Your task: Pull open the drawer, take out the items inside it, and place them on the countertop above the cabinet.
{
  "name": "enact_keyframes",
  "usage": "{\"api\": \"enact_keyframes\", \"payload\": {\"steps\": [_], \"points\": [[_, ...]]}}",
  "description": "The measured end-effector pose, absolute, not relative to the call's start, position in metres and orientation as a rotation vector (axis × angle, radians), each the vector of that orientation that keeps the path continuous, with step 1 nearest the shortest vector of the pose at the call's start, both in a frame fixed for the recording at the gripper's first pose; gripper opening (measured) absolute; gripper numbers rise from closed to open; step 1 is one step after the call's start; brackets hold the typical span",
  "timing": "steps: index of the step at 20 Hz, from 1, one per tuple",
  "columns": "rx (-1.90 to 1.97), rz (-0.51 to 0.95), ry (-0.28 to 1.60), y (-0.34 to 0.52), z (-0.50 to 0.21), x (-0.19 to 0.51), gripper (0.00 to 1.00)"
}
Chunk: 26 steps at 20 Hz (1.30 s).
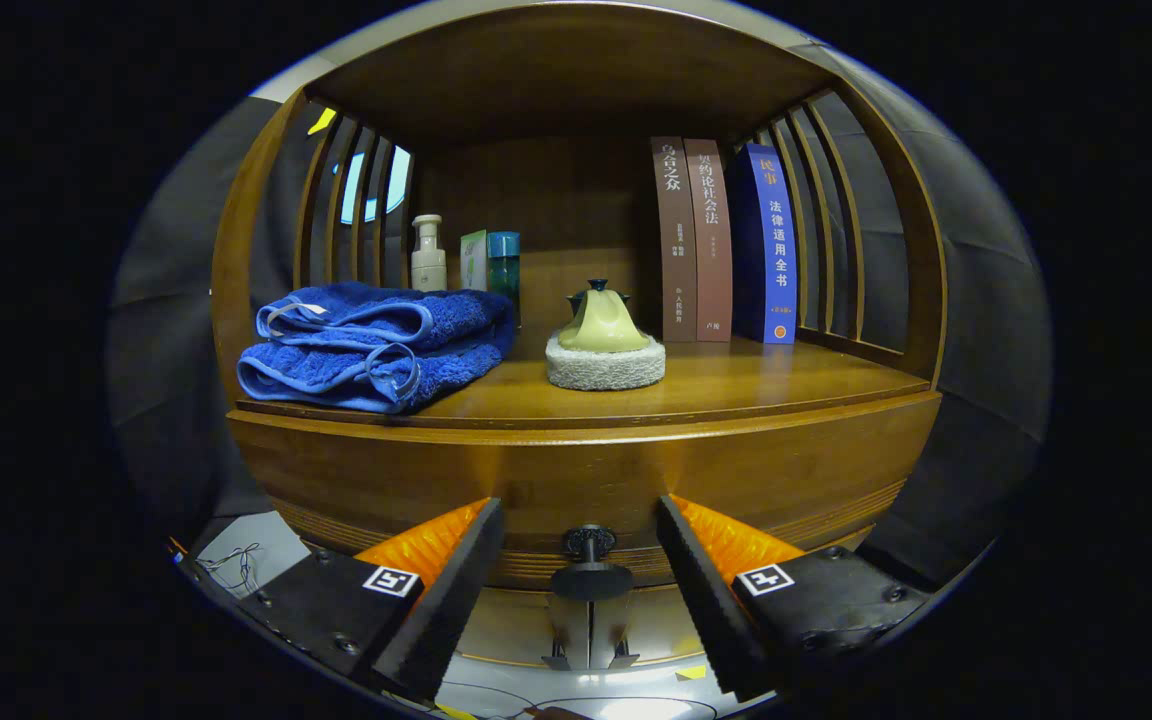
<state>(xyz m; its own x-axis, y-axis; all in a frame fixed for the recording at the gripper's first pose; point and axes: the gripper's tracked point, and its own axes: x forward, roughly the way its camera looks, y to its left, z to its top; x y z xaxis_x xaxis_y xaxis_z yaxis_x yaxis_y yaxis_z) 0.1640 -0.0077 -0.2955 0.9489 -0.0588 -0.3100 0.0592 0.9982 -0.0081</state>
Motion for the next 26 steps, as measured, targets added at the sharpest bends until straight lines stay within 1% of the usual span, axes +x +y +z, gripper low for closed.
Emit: {"api": "enact_keyframes", "payload": {"steps": [4,8,19,26], "points": [[0.012,-0.053,0.322,-0.008,-0.29,0.153,1.0],[0.009,-0.056,0.3,-0.009,-0.264,0.132,1.0],[0.035,-0.029,0.109,-0.006,-0.099,0.061,0.99],[0.039,0.013,0.093,-0.002,-0.05,0.021,0.99]]}}
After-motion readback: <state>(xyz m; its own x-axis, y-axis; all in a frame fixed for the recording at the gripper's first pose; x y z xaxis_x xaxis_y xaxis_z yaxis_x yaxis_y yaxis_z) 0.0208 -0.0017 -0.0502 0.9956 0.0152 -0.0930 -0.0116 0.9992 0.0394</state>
